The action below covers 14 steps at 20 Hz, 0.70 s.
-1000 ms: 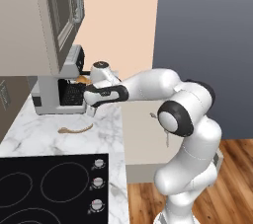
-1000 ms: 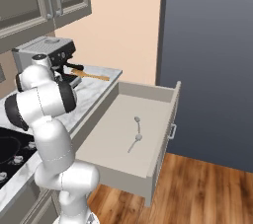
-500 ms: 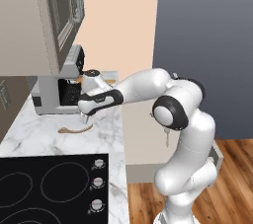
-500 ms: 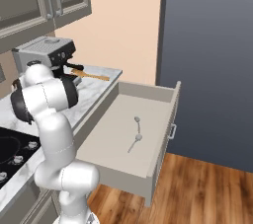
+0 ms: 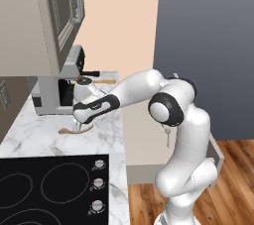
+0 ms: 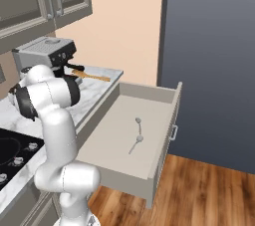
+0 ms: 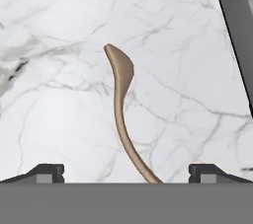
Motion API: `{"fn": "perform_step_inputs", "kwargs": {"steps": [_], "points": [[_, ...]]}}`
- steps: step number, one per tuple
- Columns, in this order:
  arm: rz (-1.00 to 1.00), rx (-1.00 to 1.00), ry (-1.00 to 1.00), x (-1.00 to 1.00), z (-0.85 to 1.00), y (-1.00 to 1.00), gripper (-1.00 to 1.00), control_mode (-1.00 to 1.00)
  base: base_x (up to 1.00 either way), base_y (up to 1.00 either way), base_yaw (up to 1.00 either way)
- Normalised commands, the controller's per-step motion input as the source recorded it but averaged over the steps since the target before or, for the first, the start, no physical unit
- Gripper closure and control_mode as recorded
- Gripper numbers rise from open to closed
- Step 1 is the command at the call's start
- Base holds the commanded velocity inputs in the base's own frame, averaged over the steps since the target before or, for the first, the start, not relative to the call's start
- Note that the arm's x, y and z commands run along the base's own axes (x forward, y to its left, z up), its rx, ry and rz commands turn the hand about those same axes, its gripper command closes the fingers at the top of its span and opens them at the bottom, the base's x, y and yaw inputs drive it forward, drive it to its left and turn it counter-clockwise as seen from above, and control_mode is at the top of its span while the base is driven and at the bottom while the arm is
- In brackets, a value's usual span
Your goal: Organize the utensils by type. Pick up the wooden spoons from the counter and place them in the open cabinet. Then pick up the metallic utensils from the counter and place them in the open drawer.
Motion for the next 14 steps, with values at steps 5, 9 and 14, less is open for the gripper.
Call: {"fn": "perform_step_inputs", "kwargs": {"steps": [5,9,14], "points": [[0.00,0.00,0.00,-0.12,-0.20,0.29,-1.00,-1.00,0.00,0.00,0.00],[0.00,0.00,0.00,0.02,-0.26,0.18,-1.00,-1.00,0.00,0.00,0.00],[0.00,-0.01,-0.01,0.27,-0.37,0.08,-1.00,-1.00,0.00,0.00,0.00]]}}
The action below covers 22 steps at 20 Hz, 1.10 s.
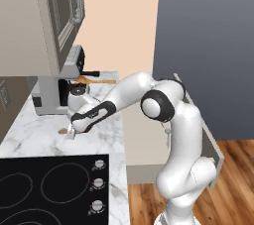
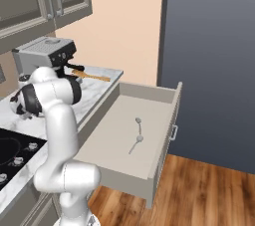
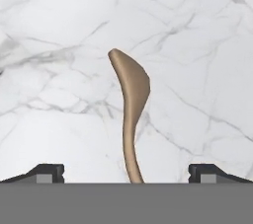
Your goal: Organize the utensils by type. Pick up the wooden spoons from the counter and place them in the open cabinet. Then pick up the metallic utensils from the counter and place them in the open drawer.
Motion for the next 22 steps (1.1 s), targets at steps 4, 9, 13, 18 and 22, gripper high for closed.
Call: {"fn": "perform_step_inputs", "kwargs": {"steps": [4,9,13,18,22], "points": [[0.00,-0.06,-0.01,0.29,-0.47,0.16,-1.00,-1.00,0.00,0.00,0.00],[0.00,-0.03,0.00,0.13,-0.33,0.22,-1.00,-1.00,0.00,0.00,0.00],[0.00,0.00,0.00,0.03,-0.31,0.08,1.00,-1.00,0.00,0.00,0.00],[0.00,0.00,0.00,0.00,-0.44,0.00,1.00,-1.00,0.00,0.00,0.00],[0.00,0.00,0.00,0.00,-0.54,-0.06,1.00,-1.00,0.00,0.00,0.00]]}}
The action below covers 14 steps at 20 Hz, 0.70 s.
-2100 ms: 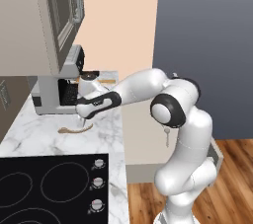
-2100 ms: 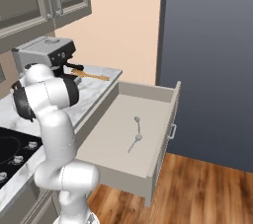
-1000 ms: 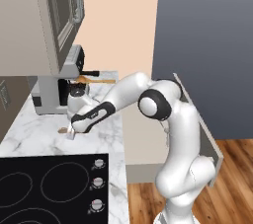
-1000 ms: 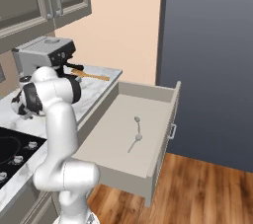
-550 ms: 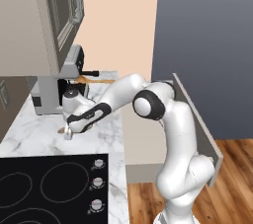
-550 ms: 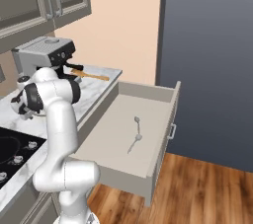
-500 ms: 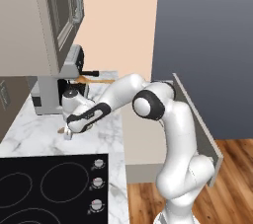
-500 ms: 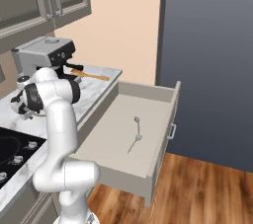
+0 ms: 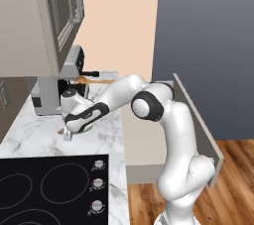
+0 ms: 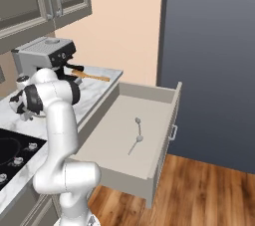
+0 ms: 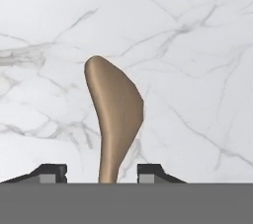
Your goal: Organize the utensils by type. Pick up the wooden spoons from the counter and place them in the open cabinet. Then pick up the metallic utensils from the counter and place them in the open drawer.
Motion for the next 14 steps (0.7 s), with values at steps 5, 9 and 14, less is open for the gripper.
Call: {"fn": "perform_step_inputs", "kwargs": {"steps": [5,9,14], "points": [[0.00,0.00,0.00,0.00,-0.45,-0.13,1.00,-1.00,0.00,0.00,0.00],[0.00,0.04,0.03,0.00,-0.27,-0.37,1.00,-1.00,0.00,0.00,0.00],[0.00,0.10,0.01,0.00,-0.14,-0.49,1.00,-1.00,0.00,0.00,0.00]]}}
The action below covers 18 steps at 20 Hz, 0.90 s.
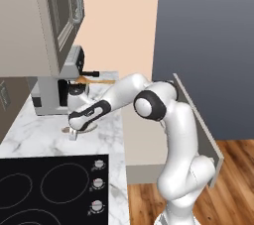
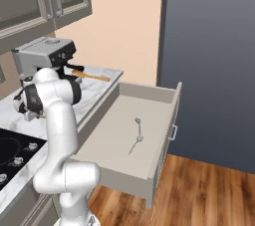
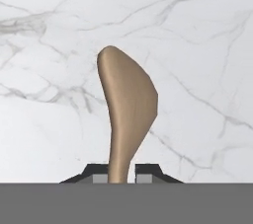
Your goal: Organize the utensils by type. Pick up the wooden spoons from the counter and place them in the open cabinet. Then pick up the metallic utensils from the counter and place them in the open drawer.
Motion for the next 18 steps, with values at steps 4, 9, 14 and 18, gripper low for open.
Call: {"fn": "perform_step_inputs", "kwargs": {"steps": [4,9,14,18], "points": [[0.00,0.00,0.00,-0.04,-0.10,-0.05,1.00,-1.00,0.00,0.00,0.00],[0.00,0.01,-0.03,-0.29,0.71,0.00,1.00,-1.00,0.00,0.00,0.00],[-0.10,0.01,0.09,-0.21,1.00,-0.19,1.00,-1.00,0.00,0.00,0.00],[-0.21,0.00,0.15,-0.12,0.88,-0.39,1.00,-1.00,0.00,0.00,0.00]]}}
